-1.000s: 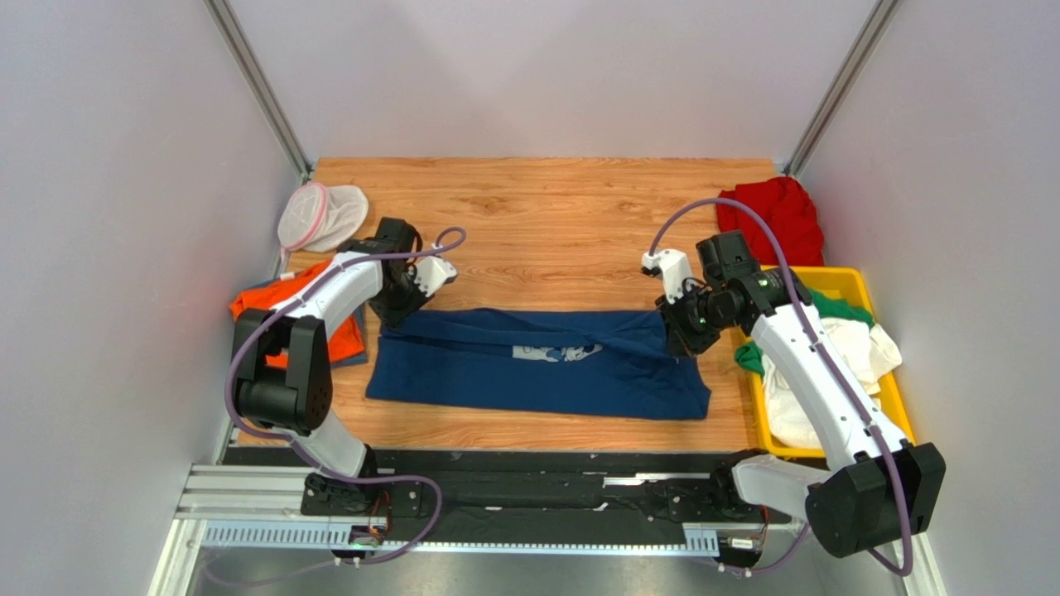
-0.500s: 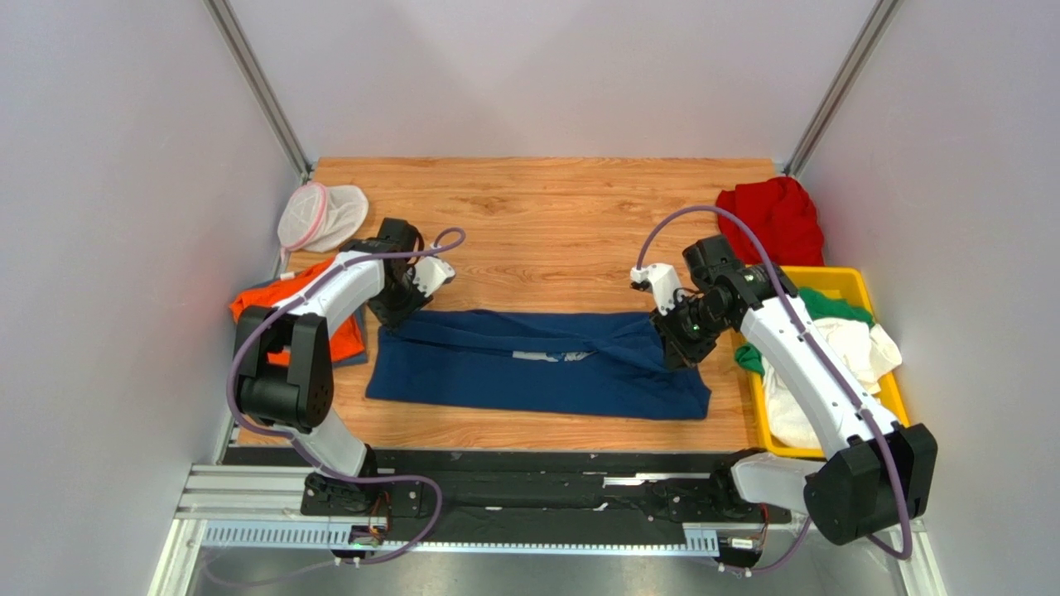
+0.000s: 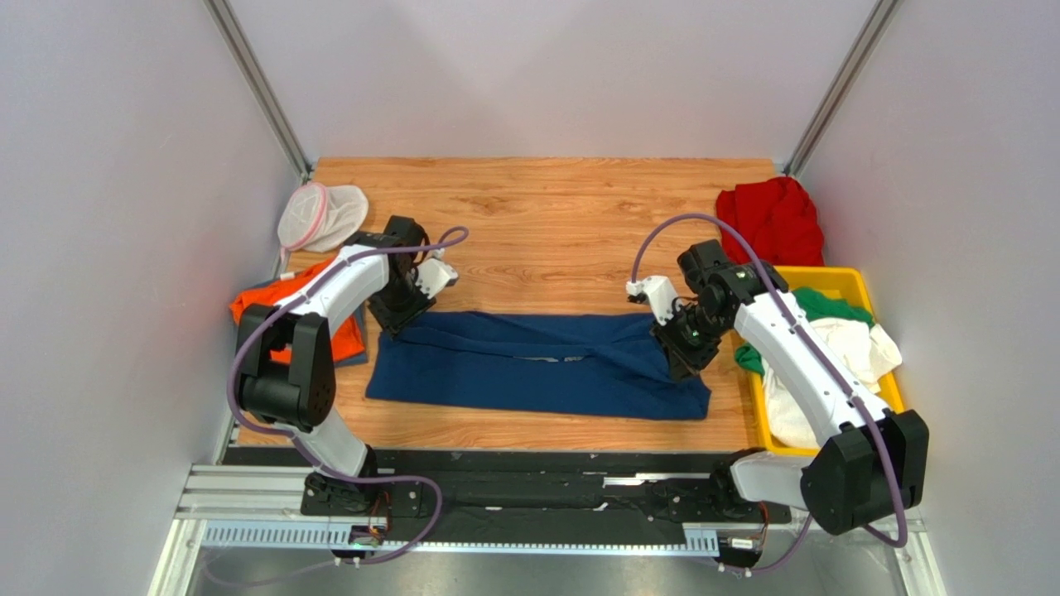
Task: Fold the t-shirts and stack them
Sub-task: Fold the tshirt
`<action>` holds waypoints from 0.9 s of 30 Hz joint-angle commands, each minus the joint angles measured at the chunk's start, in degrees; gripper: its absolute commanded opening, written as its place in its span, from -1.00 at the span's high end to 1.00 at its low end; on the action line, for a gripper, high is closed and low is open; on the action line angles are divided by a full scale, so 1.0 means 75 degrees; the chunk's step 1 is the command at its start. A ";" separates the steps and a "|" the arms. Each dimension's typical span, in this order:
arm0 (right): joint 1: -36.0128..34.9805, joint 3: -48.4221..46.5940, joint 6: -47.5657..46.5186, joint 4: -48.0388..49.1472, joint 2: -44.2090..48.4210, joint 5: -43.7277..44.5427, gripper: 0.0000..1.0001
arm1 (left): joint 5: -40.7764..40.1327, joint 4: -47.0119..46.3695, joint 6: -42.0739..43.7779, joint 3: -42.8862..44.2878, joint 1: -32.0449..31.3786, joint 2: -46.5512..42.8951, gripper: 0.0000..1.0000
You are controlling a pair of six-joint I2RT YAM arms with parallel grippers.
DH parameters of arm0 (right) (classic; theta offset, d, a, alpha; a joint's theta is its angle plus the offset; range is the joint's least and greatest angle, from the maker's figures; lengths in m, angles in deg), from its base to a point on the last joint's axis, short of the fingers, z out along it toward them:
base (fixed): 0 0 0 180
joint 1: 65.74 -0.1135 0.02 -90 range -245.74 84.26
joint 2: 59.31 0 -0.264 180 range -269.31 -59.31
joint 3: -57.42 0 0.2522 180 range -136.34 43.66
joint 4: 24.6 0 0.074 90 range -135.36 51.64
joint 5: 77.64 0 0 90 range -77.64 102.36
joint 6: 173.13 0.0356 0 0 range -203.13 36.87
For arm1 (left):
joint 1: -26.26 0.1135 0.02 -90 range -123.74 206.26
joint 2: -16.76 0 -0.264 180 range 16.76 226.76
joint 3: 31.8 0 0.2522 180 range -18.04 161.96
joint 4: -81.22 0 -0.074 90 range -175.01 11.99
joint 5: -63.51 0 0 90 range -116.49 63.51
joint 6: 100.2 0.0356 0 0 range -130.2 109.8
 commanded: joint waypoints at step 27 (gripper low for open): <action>-0.0261 -0.0474 -0.0396 0.0874 -0.1422 0.0807 -0.13 | -0.0315 0.0732 -0.0480 -0.0411 -0.0350 -0.0843 0.24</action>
